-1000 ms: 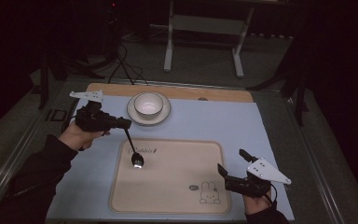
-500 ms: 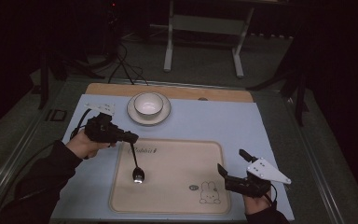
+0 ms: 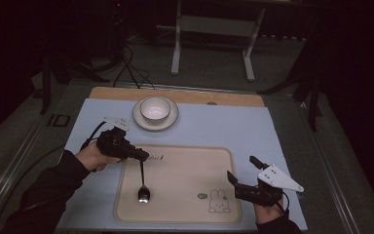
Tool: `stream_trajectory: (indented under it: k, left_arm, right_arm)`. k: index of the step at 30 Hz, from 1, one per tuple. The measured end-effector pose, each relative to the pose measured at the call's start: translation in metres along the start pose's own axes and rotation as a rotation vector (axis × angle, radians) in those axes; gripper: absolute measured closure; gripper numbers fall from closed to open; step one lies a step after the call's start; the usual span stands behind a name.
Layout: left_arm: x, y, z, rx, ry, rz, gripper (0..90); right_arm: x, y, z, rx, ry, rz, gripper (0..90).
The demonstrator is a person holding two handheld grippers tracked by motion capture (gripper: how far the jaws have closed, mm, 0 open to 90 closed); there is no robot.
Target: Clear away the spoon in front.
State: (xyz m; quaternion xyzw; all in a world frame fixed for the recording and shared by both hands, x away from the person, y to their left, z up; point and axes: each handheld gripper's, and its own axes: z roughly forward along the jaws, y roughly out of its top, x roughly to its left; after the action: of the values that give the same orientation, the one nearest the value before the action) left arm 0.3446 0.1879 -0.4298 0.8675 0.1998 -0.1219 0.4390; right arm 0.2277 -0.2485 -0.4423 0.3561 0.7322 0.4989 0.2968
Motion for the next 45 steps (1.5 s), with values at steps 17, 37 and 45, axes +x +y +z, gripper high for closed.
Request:
stream_trajectory:
  k: [17,37,45]
  left_arm:
    - [0.013,-0.010,0.015,-0.028,0.041,-0.001,83.5]
    - [0.043,-0.033,0.035,-0.138,0.156,-0.108,76.0]
    - [0.060,-0.047,0.048,-0.138,0.190,-0.170,76.0]
  right_arm:
    - [-0.001,0.000,0.000,0.001,0.000,0.003,11.8]
    - [-0.001,-0.001,0.001,0.012,0.011,0.009,11.8]
    - [-0.002,-0.002,0.002,0.016,0.013,0.014,11.9]
